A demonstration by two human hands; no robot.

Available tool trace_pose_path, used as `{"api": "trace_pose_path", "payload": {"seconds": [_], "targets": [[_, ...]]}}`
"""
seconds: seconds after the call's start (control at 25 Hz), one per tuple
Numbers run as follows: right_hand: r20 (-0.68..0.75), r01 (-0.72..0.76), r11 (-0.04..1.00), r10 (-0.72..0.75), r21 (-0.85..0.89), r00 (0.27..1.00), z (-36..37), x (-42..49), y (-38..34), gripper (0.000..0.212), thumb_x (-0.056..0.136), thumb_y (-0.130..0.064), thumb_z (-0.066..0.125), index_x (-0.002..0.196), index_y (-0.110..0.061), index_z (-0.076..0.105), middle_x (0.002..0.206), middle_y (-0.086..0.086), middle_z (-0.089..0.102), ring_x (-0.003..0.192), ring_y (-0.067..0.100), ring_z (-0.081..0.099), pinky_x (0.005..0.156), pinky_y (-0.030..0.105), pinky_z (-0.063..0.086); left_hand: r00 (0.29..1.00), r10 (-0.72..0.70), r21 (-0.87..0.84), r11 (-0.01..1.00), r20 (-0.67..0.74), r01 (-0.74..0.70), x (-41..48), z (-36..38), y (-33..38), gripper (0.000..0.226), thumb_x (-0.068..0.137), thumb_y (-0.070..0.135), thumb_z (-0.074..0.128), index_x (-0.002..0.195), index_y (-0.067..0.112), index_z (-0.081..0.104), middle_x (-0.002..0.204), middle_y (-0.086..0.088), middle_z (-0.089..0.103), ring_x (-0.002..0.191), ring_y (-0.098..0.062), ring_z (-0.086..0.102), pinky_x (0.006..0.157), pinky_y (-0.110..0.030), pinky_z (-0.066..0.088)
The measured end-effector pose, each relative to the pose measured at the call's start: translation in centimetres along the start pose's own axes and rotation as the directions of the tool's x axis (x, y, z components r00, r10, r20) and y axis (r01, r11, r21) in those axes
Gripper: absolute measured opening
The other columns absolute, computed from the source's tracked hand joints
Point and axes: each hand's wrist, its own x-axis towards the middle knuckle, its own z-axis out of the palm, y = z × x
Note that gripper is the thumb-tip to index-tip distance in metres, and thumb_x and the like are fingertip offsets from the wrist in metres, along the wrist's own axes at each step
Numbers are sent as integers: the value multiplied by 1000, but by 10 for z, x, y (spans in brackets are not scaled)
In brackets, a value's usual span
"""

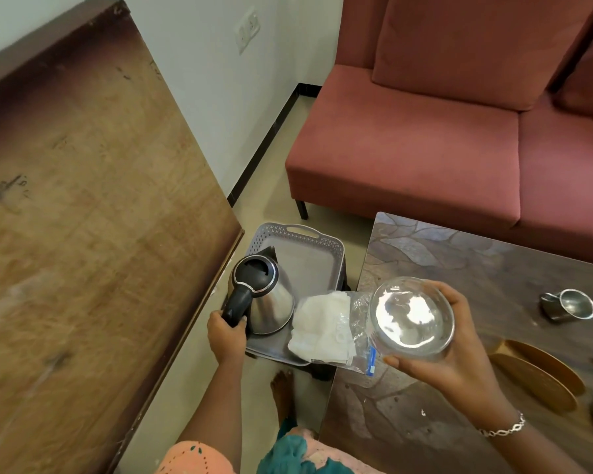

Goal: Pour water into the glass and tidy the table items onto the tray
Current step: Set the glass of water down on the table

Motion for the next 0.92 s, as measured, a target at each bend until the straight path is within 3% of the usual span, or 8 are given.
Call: {"api": "trace_pose_path", "payload": {"seconds": [0.4, 0.52, 0.6, 0.64, 0.68, 0.72, 0.8, 0.92], "targets": [[-4, 7, 1000, -7, -10, 1000, -14, -14, 13, 89, 46, -31, 84, 119, -40, 34, 115, -37, 47, 110, -8, 49, 85, 2, 41, 996, -83, -6, 996, 40, 83, -6, 1, -1, 52, 79, 10, 71, 121, -8, 46, 124, -29, 49, 109, -46, 52, 91, -51, 43], [1, 18, 1000, -18, -13, 1000, -18, -18, 16, 88, 47, -33, 84, 119, -40, 34, 114, -39, 47, 111, -9, 49, 83, 1, 41, 984, -117, -44, 993, -137, 112, -32, 2, 18, 77, 81, 24, 69, 138, -4, 26, 139, -29, 32, 122, -47, 39, 99, -54, 39], [2, 15, 1000, -15, 0, 1000, -22, -21, 20, 88, 47, -36, 83, 119, -40, 34, 115, -37, 47, 111, -8, 49, 83, 1, 41, 962, -118, -145, 986, -247, 84, -65, 7, 45, 70, 85, 28, 64, 137, -4, 28, 138, -29, 35, 124, -44, 37, 100, -52, 37], [1, 16, 1000, -16, 5, 1000, -25, -23, 22, 87, 47, -38, 83, 120, -40, 34, 115, -37, 47, 111, -8, 49, 83, 2, 42, 982, -116, -248, 966, -150, 76, -85, 8, 60, 61, 88, 30, 60, 132, -3, 36, 131, -25, 44, 120, -40, 44, 96, -49, 41], [1, 20, 1000, -20, 2, 1000, -27, -24, 22, 87, 48, -38, 83, 120, -40, 33, 115, -37, 47, 110, -8, 49, 83, 2, 42, 994, -92, -348, 931, 60, 107, -105, 10, 74, 51, 89, 34, 57, 126, 0, 44, 121, -18, 54, 113, -33, 51, 90, -43, 46], [3, 22, 1000, -22, -1, 1000, -29, -26, 23, 88, 49, -37, 84, 120, -40, 33, 115, -37, 47, 110, -8, 49, 83, 2, 42, 940, -52, -396, 898, 338, 192, -126, 10, 87, 45, 89, 40, 54, 119, 6, 50, 110, -7, 59, 107, -25, 54, 85, -37, 46], [7, 19, 1000, -19, -5, 1000, -36, -30, 24, 88, 50, -33, 84, 121, -36, 32, 115, -36, 47, 110, -8, 49, 82, 3, 42, 677, 23, -329, 886, 736, 327, -163, 7, 106, 54, 78, 57, 57, 113, 16, 54, 110, 2, 59, 111, -17, 51, 91, -32, 42], [-12, 32, 999, -32, -23, 999, -45, -40, 26, 88, 51, -28, 85, 123, -26, 33, 116, -31, 47, 109, -10, 49, 82, 2, 41, 397, 64, -236, 884, 916, 403, -194, 7, 117, 111, 44, 73, 73, 130, 8, 47, 131, -15, 52, 125, -27, 47, 108, -44, 36]]}}
